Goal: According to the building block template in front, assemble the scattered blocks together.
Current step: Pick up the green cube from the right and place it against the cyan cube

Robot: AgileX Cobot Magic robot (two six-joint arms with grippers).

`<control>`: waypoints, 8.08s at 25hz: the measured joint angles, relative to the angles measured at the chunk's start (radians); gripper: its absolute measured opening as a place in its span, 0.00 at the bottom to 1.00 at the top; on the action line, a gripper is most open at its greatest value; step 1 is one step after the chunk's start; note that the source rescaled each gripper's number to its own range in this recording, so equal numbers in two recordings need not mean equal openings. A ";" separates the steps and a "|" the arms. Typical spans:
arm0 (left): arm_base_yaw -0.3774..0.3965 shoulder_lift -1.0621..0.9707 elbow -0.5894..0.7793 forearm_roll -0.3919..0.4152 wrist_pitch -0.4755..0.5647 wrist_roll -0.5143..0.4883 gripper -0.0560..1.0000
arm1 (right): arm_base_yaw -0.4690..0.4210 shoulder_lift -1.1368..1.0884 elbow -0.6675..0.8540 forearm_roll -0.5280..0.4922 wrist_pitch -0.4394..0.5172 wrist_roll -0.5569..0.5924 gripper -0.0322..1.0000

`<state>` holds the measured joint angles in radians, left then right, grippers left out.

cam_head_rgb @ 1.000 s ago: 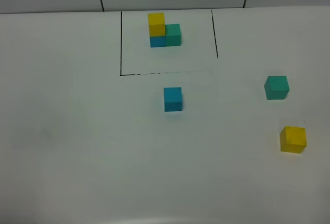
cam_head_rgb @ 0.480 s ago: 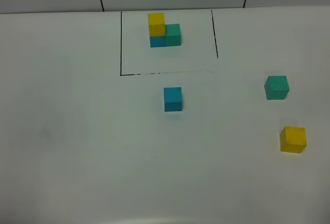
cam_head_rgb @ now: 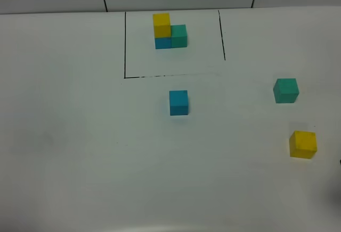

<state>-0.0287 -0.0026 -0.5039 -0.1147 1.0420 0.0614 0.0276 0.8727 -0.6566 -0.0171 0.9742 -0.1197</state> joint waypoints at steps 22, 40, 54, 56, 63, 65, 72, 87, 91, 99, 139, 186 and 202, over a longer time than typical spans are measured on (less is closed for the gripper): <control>0.000 0.000 0.000 0.000 0.000 0.000 0.61 | 0.000 0.408 -0.135 0.017 -0.108 0.019 1.00; 0.000 0.000 0.000 0.000 0.000 0.000 0.61 | 0.000 0.446 -0.150 0.017 -0.165 0.077 1.00; 0.000 0.000 0.000 0.000 0.000 -0.001 0.61 | 0.093 0.876 -0.551 -0.030 -0.140 0.137 1.00; 0.000 0.000 0.000 0.000 0.000 -0.001 0.61 | 0.098 0.953 -0.630 -0.063 -0.117 0.190 1.00; 0.000 0.000 0.000 0.000 0.000 0.000 0.61 | 0.098 1.144 -0.752 -0.110 -0.071 0.239 1.00; 0.000 0.000 0.000 0.000 0.000 0.000 0.61 | 0.098 1.164 -0.756 -0.110 -0.085 0.241 0.99; 0.000 0.000 0.000 0.000 0.000 0.000 0.61 | 0.090 1.203 -0.780 -0.063 -0.145 0.237 0.97; 0.000 0.000 0.000 0.000 0.000 0.000 0.61 | 0.065 1.222 -0.781 -0.050 -0.146 0.237 0.05; 0.000 0.000 0.000 0.000 0.000 0.000 0.61 | 0.072 1.218 -0.781 -0.059 -0.140 0.183 0.05; 0.000 0.000 0.000 0.000 0.000 0.000 0.61 | 0.309 1.135 -0.787 -0.134 0.005 -0.334 0.05; 0.000 0.000 0.000 0.000 0.000 0.000 0.61 | 0.477 1.384 -1.076 -0.014 -0.002 -0.866 0.05; 0.000 0.000 0.000 0.000 0.000 0.001 0.61 | 0.480 1.390 -1.080 0.024 -0.009 -0.905 0.05; 0.000 0.000 0.000 0.000 0.000 0.001 0.61 | 0.480 1.390 -1.080 0.023 -0.009 -0.905 0.05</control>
<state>-0.0287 -0.0026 -0.5039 -0.1147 1.0420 0.0620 0.5081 2.2632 -1.7363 0.0057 0.9653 -1.0247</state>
